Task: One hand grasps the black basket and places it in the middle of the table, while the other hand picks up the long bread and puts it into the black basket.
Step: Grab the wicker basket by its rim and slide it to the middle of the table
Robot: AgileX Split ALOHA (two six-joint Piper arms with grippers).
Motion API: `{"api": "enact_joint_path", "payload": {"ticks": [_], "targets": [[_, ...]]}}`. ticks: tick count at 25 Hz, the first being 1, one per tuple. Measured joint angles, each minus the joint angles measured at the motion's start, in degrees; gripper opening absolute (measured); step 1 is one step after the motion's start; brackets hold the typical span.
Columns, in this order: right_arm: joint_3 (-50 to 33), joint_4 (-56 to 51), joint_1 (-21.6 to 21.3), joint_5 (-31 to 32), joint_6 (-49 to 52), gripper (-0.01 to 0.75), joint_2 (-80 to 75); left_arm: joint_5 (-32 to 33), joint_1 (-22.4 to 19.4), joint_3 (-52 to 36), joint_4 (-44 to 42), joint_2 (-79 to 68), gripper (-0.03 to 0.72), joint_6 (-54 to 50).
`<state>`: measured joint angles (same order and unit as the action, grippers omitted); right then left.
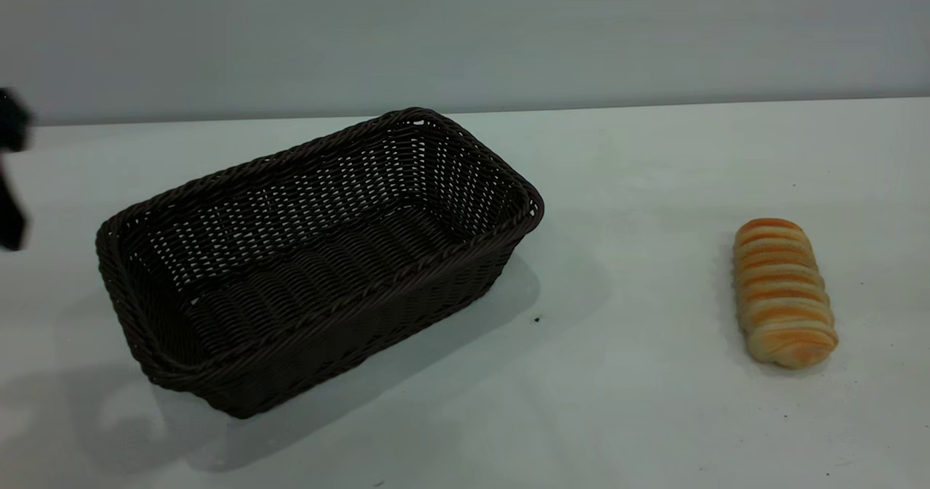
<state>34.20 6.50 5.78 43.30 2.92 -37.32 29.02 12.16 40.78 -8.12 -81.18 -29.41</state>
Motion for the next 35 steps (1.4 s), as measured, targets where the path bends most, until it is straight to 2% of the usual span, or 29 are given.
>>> {"api": "enact_joint_path", "payload": {"ticks": [5,12,17,25,26,28,31,34,35], "targets": [[0.00,-0.73,0.00,-0.06,0.00,0.489,0.00,1.69,0.00,7.11,4.78,-11.08,0.573,0.00],[0.00,-1.59,0.00,-0.06,0.00,0.490,0.00,5.54,0.00,14.06,5.53,-23.91,0.573,0.00],[0.00,-1.71,0.00,-0.08,0.00,0.491,0.00,5.03,0.00,16.87,7.13,-29.53,0.573,0.00],[0.00,-1.75,0.00,-0.20,0.00,0.491,0.00,0.53,0.00,18.48,10.54,-34.64,0.569,-0.02],[0.00,-1.75,0.00,-0.32,0.00,0.491,0.00,0.14,0.00,18.48,10.65,-35.10,0.554,-0.02],[0.00,-1.75,0.00,-0.46,0.00,0.491,0.00,-0.17,0.00,18.48,10.65,-35.76,0.476,-0.02],[0.00,-1.75,0.00,-0.46,0.00,0.491,0.00,-1.77,-0.05,18.54,10.85,-35.98,0.246,-0.94],[0.00,-1.75,0.00,-0.46,0.00,0.491,0.00,-3.95,-0.05,18.95,10.56,-35.92,0.153,0.04],[0.00,-1.75,0.00,-0.46,0.00,0.491,0.00,-4.00,0.00,19.07,10.21,-35.92,0.151,0.87]]}}
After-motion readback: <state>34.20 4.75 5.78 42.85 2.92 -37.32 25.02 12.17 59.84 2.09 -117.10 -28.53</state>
